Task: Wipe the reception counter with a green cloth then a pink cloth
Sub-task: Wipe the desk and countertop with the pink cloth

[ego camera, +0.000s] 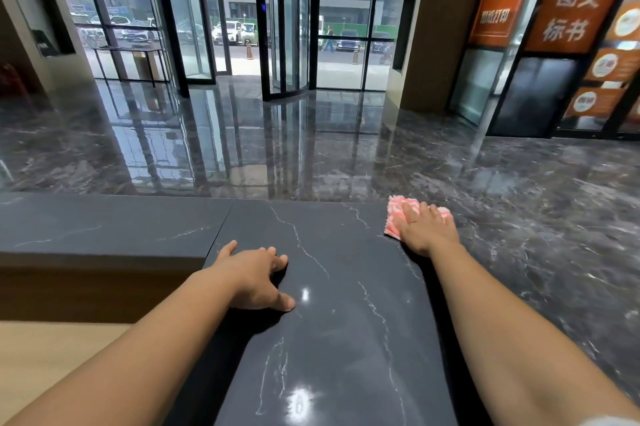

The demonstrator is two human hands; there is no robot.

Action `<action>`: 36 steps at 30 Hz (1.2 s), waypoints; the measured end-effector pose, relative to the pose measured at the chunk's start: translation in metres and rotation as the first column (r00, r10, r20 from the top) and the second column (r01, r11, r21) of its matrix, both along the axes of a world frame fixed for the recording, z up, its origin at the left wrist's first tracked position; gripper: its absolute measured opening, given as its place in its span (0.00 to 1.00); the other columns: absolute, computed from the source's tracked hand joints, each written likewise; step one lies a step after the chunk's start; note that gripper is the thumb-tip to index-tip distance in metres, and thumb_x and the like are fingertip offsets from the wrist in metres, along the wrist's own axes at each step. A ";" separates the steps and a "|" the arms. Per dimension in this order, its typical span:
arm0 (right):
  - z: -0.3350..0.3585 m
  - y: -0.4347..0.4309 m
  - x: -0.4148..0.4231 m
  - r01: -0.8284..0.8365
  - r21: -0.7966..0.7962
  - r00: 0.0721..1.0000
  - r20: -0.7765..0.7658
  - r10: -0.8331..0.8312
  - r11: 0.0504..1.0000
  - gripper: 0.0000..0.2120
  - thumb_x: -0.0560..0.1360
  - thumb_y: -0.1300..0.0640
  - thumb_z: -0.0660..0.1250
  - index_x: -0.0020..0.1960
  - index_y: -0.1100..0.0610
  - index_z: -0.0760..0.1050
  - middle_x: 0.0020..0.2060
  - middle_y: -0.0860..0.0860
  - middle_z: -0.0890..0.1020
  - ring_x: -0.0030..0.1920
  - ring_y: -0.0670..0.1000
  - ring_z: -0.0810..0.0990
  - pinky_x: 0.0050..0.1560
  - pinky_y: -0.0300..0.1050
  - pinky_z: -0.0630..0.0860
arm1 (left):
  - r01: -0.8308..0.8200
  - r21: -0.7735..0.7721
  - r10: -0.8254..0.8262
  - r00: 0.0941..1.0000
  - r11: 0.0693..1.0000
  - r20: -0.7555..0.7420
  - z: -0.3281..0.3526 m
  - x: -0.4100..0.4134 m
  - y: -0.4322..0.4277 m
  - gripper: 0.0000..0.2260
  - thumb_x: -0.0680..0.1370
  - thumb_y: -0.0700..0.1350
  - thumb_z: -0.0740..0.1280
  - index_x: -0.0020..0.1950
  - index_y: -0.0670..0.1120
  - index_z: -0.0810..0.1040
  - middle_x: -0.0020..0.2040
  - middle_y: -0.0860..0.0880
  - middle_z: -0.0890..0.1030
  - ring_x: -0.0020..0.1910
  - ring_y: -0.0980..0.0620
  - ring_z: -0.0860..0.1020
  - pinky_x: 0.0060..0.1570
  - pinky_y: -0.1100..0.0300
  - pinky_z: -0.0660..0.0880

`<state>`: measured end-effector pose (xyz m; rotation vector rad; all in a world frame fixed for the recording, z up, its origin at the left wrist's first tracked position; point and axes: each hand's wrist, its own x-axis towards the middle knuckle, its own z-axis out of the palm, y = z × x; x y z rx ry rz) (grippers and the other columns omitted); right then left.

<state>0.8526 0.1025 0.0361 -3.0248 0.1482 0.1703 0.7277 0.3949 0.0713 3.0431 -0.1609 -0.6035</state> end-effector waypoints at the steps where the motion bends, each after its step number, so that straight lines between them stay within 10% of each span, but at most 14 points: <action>1: -0.001 -0.006 -0.005 0.028 0.003 1.000 0.000 -0.028 1.000 0.29 0.81 0.39 0.40 0.79 0.46 0.42 0.79 0.53 0.44 0.79 0.54 0.42 0.77 0.57 0.41 | -0.001 -0.003 0.001 1.000 1.000 0.000 -0.002 0.000 0.001 0.39 0.74 0.67 0.63 0.79 0.56 0.51 0.79 0.54 0.49 0.78 0.56 0.49 0.74 0.45 0.35; 20: 0.001 0.142 -0.092 -0.292 0.069 0.956 -0.012 0.293 0.954 0.28 0.82 0.41 0.43 0.79 0.45 0.42 0.79 0.53 0.41 0.78 0.54 0.37 0.75 0.58 0.35 | -0.003 -0.008 0.003 0.999 1.000 0.050 -0.002 -0.006 -0.003 0.36 0.74 0.66 0.63 0.78 0.56 0.57 0.79 0.53 0.54 0.77 0.54 0.55 0.73 0.42 0.36; 36: 0.002 -0.004 -0.100 0.032 0.004 0.999 -0.024 -0.032 0.999 0.29 0.81 0.37 0.42 0.79 0.43 0.42 0.79 0.51 0.43 0.79 0.53 0.41 0.76 0.57 0.40 | 0.038 -0.005 -0.035 0.970 0.999 0.241 0.003 -0.046 -0.011 0.32 0.77 0.65 0.59 0.77 0.51 0.60 0.79 0.49 0.57 0.77 0.52 0.56 0.73 0.43 0.40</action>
